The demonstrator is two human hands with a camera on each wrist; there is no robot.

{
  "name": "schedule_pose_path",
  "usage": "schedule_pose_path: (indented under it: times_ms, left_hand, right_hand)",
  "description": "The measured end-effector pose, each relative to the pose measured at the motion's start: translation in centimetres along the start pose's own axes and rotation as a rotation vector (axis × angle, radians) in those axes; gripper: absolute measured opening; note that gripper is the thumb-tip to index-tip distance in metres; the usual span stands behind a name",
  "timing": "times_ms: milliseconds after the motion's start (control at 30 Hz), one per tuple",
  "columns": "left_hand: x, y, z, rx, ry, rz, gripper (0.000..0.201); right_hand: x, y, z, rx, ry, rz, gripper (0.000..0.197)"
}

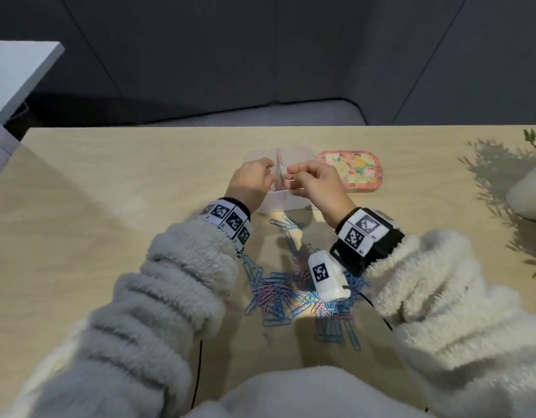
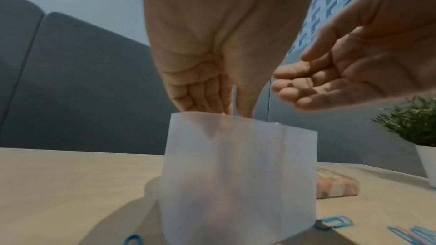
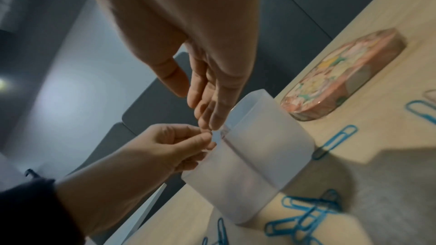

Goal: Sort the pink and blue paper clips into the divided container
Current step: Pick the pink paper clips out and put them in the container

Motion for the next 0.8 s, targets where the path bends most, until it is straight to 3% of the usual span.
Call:
schedule_pose_path:
  times_ms: [167,233,333,433,567,633,700,800]
  left_hand:
    - [-2.6,3.8,-2.3,0.196,0.097,0.113,0.02]
    - [-5.3,5.8,-2.4,0.169,0.06,0.004,0.016]
    - [-9.6,9.3,-1.1,-0.009,-0.046,-0.205,0.016]
    - [-12.1,12.6,0.3,-0.046,-0.093,-0.276,0.011]
    - [-12.5,15.2,2.4,-0.011,-0.054,-0.349,0.035]
    - [-12.0,15.7,3.3,0.051,-0.019,-0.376,0.041]
    - [-11.4,15.8,3.9,0.1,-0.008,-0.411,0.035]
    - [-11.2,15.5,4.6,0.068,0.067,-0.455,0.019]
  right_hand:
    - [1.4,2.1,0.8,-0.086,0.135,-0.055,0.027]
    - [2.5,3.2,2.0,-0.272,0.336,-0.094,0.02]
    - [5.0,5.5,4.9,-0.675,0.676,-0.171,0.02]
    - [7.6,7.3,7.4,-0.907,0.928,-0.251,0.025]
    - [8.0,8.2,9.0,-0.965,1.077,-0.399,0.027]
    - [8.1,8.0,8.5,-0.926,1.171,-0.394,0.027]
    - [8.1,7.4,7.8,-0.843,1.281,-0.384,0.024]
    - [7.9,7.1,8.1,-0.821,1.336,-0.421,0.022]
Point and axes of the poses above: each hand's wrist, its own y-axis away from the middle knuckle, its own z-axis out of the palm, x = y × z, the point moved 4 cm from there along -y, towards the middle knuckle, and after that the axes turned 8 degrees about -z, right-handed, at the moved point
